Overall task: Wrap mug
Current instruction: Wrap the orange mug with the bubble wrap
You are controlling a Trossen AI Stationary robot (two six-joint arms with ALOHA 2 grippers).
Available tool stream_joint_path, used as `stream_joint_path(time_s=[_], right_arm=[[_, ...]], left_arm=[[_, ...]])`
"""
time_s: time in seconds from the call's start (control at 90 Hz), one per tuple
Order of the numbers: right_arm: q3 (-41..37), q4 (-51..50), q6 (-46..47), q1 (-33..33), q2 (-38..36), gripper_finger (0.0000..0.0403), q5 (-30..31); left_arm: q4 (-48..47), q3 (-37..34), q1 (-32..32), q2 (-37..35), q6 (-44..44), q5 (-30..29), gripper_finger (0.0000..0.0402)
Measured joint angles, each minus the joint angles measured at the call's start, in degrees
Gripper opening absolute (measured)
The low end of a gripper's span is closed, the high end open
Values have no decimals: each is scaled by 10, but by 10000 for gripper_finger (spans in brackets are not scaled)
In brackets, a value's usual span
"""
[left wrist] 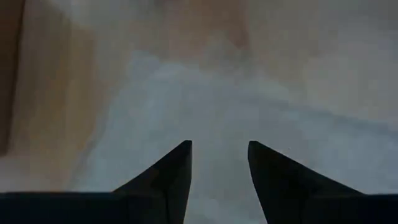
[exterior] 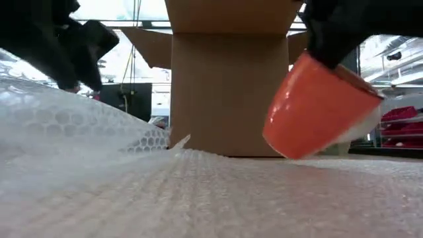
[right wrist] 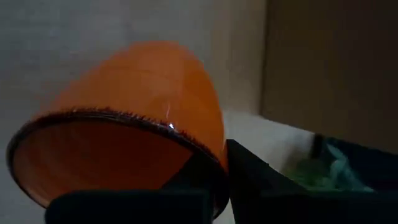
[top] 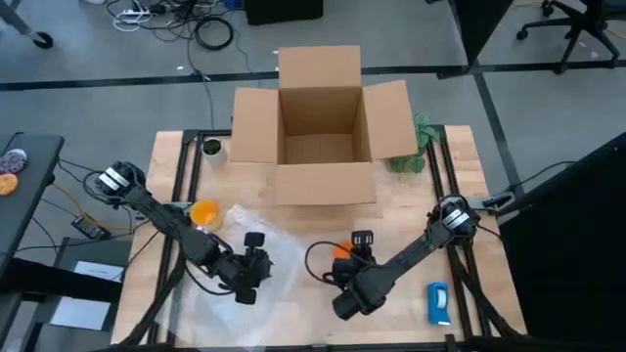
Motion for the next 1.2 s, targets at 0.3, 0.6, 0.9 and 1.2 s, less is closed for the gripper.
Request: stream_joint_path(time_s=[0.3, 0.6, 0.9, 1.2], right_arm=[[32, 45, -24, -10, -3, 0, -14], [12, 129, -66, 2, -4, 0, -116], [0, 10, -65, -20, -20, 0, -74], [3, 4, -128, -65, -33, 0, 17]], left_arm=[[-24, 32, 0, 0, -29, 22, 142], [29, 37, -1, -1, -29, 109, 142], [42, 36, 7, 21, -11, 24, 142], [130, 38, 60, 43, 69, -38, 142]])
